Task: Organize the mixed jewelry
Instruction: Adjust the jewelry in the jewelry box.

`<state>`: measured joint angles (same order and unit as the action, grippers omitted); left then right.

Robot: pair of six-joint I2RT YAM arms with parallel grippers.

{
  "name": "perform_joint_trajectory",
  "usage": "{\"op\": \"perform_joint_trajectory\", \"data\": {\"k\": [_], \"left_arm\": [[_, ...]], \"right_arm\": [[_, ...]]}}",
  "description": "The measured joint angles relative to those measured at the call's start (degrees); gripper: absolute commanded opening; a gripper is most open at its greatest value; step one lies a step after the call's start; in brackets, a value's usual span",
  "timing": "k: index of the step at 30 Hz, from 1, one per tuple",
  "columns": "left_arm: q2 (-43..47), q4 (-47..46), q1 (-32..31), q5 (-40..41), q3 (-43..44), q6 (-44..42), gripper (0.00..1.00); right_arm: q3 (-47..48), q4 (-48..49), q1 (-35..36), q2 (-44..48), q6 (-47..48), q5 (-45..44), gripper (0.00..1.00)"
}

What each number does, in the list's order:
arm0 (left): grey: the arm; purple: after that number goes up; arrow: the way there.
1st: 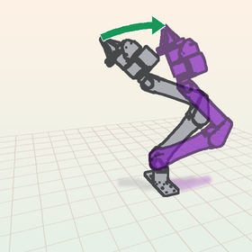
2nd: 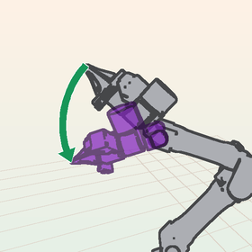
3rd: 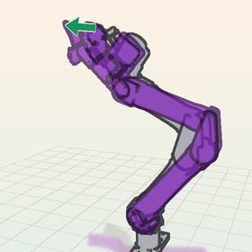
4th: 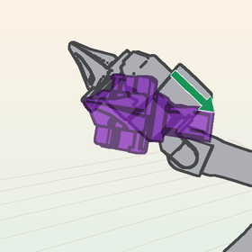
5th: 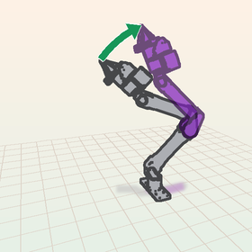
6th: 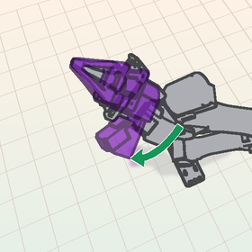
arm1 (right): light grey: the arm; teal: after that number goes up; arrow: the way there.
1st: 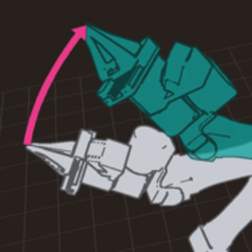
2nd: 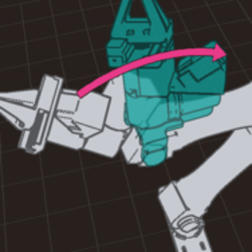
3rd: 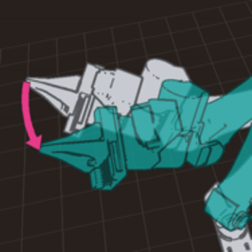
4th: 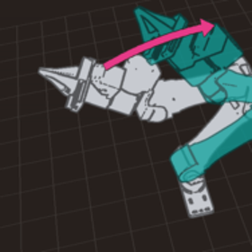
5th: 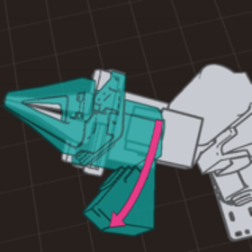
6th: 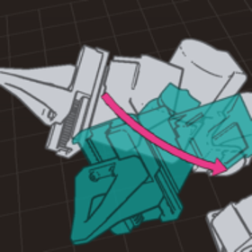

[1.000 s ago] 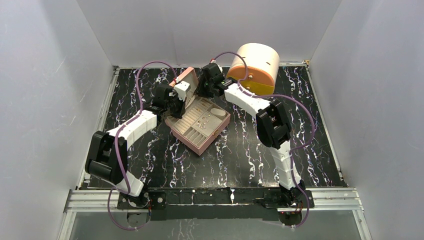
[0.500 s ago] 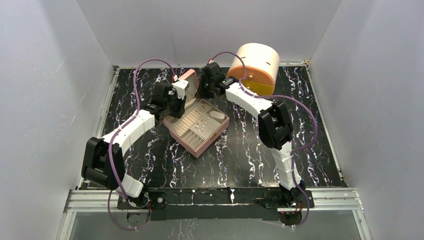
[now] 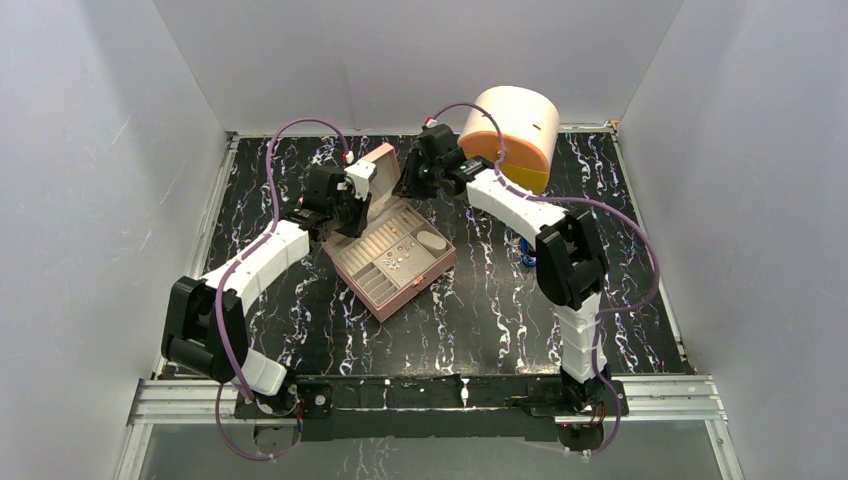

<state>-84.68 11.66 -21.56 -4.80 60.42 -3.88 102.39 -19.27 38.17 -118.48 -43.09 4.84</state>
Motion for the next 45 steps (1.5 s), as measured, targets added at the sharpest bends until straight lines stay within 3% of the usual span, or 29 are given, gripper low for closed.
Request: {"op": "perform_joint_trajectory", "data": {"k": [6, 15, 26, 32, 38, 41, 45], "left_arm": [[0.2, 0.0, 0.0, -0.3, 0.0, 0.9, 0.26], [5.7, 0.7, 0.0, -2.6, -2.3, 6.1, 0.45], [10.1, -4.1, 0.2, -2.3, -8.7, 15.8, 0.48], [10.1, -9.7, 0.4, -6.9, -8.7, 16.9, 0.50], [10.2, -11.2, 0.4, -12.3, -8.6, 16.9, 0.51], [10.8, -9.3, 0.4, -12.0, -7.8, 18.2, 0.52], [13.4, -0.8, 0.4, -4.1, -3.6, 24.0, 0.67]], "right_arm": [[-4.4, 5.1, -2.7, 4.3, -0.6, 5.3, 0.36], [-11.6, 6.3, -4.4, 11.8, -0.6, 5.4, 0.45], [-16.1, 3.3, -5.1, 18.1, -1.6, 4.2, 0.43], [-20.5, 2.4, -5.1, 21.2, -3.1, 3.3, 0.44], [-24.4, 1.8, -5.1, 25.4, -2.9, 2.9, 0.62], [-24.5, 0.9, -5.1, 25.7, -1.2, 2.8, 0.66], [-23.6, -1.8, -5.1, 24.9, 2.6, 3.0, 0.67]]}}
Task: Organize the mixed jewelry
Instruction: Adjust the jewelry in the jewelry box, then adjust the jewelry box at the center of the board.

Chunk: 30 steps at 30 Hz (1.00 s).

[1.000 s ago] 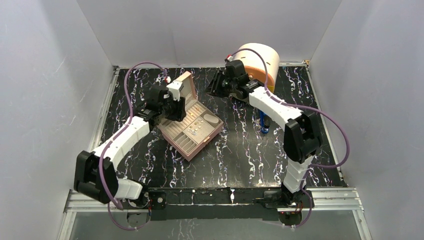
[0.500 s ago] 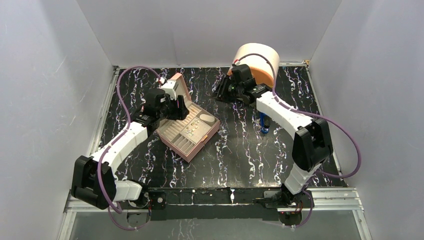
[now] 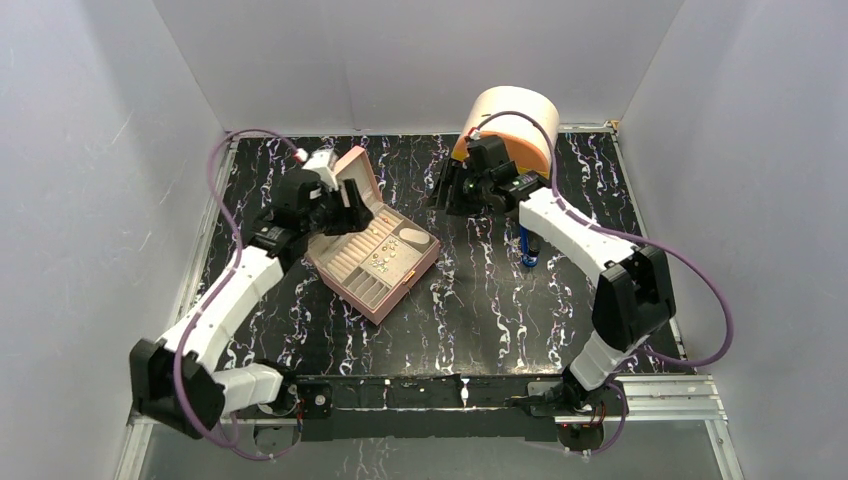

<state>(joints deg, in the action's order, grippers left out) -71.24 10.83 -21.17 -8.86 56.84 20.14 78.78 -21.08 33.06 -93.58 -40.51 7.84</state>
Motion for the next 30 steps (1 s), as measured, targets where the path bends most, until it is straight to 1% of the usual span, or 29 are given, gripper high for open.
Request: {"op": "perform_joint_trajectory", "data": {"k": [2, 6, 10, 13, 16, 20, 23, 26, 30], "left_arm": [[2.9, 4.9, 0.0, 5.0, 1.5, 4.4, 0.73], [13.3, 14.3, 0.1, 11.6, 0.3, 13.4, 0.76], [24.7, 20.8, 0.1, 14.1, -5.4, 18.7, 0.78], [28.3, 22.6, 0.1, 14.2, -10.3, 21.1, 0.79], [28.0, 21.1, 0.1, 13.0, -16.1, 23.3, 0.79], [25.3, 19.0, 0.1, 11.9, -21.9, 25.9, 0.79], [22.7, 17.4, 0.1, 11.9, -23.5, 26.7, 0.78], [20.8, 14.2, 0.1, 11.1, -24.6, 26.9, 0.75], [17.1, 7.6, 0.1, 7.3, -25.0, 26.8, 0.70]], "right_arm": [[1.8, -1.7, 0.0, -1.6, 2.0, 0.3, 0.68], [5.5, -3.0, 0.5, -6.3, 6.2, 0.4, 0.70], [6.0, -3.3, 1.0, -9.4, 9.3, 1.8, 0.70], [7.0, -3.8, 1.2, -12.4, 11.1, 4.1, 0.70], [7.4, -4.0, 1.3, -15.1, 12.3, 7.3, 0.70], [7.8, -4.3, 1.4, -17.5, 12.9, 10.9, 0.69], [7.8, -4.4, 1.2, -17.9, 13.3, 12.7, 0.69], [7.6, -4.2, 0.8, -17.9, 13.3, 14.2, 0.68], [5.0, -3.1, 0.7, -16.6, 12.0, 16.0, 0.66]]}}
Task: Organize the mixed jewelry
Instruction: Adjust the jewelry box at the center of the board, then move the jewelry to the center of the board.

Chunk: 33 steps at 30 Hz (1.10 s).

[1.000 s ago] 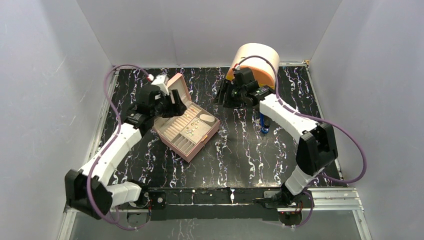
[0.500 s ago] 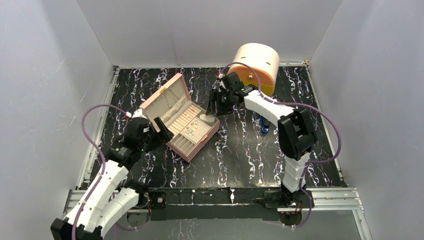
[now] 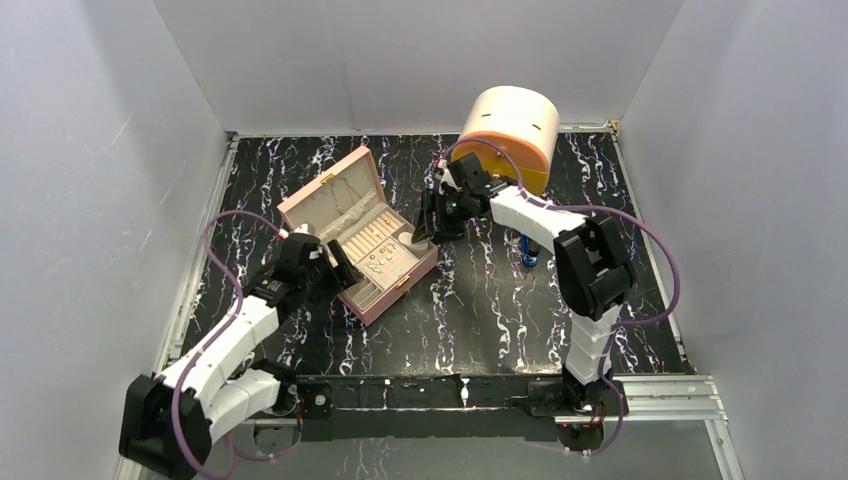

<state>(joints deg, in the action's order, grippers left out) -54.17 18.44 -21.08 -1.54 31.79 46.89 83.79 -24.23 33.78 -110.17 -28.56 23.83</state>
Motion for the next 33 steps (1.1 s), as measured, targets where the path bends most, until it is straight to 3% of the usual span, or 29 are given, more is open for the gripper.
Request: {"op": "perform_joint_trajectory", "data": {"k": [9, 16, 26, 33], "left_arm": [[-12.0, -3.4, 0.4, -3.1, 5.8, -6.7, 0.69], [-17.4, -7.2, 0.3, -4.6, 8.5, -8.9, 0.69], [-12.3, -0.7, 0.3, 1.0, 12.8, -8.1, 0.70], [-7.8, -0.2, 0.3, 0.6, 12.3, -5.7, 0.71]], "right_arm": [[-19.5, 9.9, -0.4, 13.9, -7.7, -3.1, 0.65], [-22.1, 8.8, -0.5, 19.7, -13.6, -15.1, 0.68], [-28.6, 3.2, -9.3, 31.1, -14.1, -28.5, 0.69], [-28.8, 4.6, -9.8, 22.9, -5.1, -33.5, 0.61]]}}
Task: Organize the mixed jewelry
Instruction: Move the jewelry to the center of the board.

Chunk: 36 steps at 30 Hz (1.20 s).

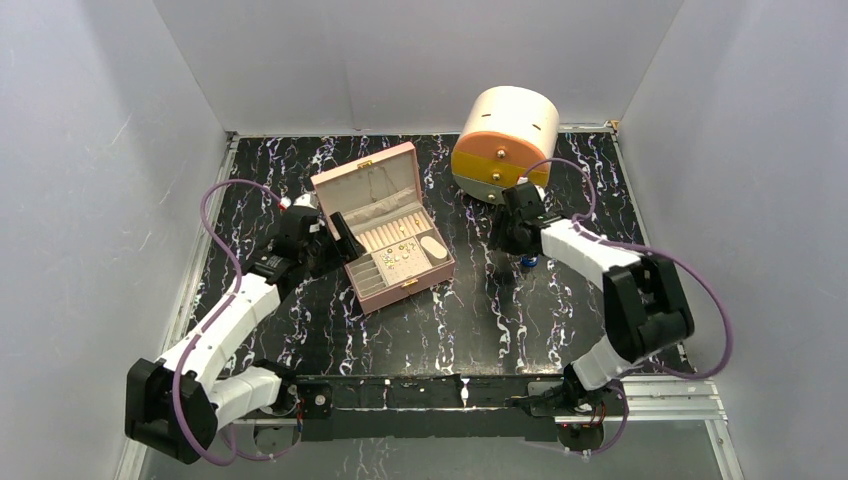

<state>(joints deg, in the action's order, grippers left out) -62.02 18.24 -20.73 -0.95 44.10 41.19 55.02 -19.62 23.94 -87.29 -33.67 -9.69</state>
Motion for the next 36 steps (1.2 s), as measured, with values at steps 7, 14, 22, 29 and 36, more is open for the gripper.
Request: {"op": "perform_joint_trajectory", "data": {"k": [7, 14, 22, 29, 36], "left_arm": [[-1.2, 0.0, 0.0, -1.7, -0.1, 1.2, 0.71], [-1.2, 0.0, 0.0, -1.9, -0.1, 1.4, 0.72], [-1.4, -0.1, 0.0, -1.9, -0.1, 1.5, 0.72], [-1.9, -0.3, 0.0, -1.9, -0.1, 1.5, 0.72], [-2.3, -0.5, 0.0, -1.9, -0.1, 1.4, 0.72]], "right_arm": [[1.9, 1.6, -1.0, -7.9, 5.7, -3.4, 0.58], [2.9, 1.7, -1.4, -8.1, 7.5, -7.0, 0.58], [5.4, 1.4, -1.9, -11.5, 9.1, -7.7, 0.58], [6.7, 0.0, -2.4, -14.1, 9.7, -7.5, 0.55], [6.7, -1.4, -2.5, -14.2, 9.3, -6.8, 0.27]]}}
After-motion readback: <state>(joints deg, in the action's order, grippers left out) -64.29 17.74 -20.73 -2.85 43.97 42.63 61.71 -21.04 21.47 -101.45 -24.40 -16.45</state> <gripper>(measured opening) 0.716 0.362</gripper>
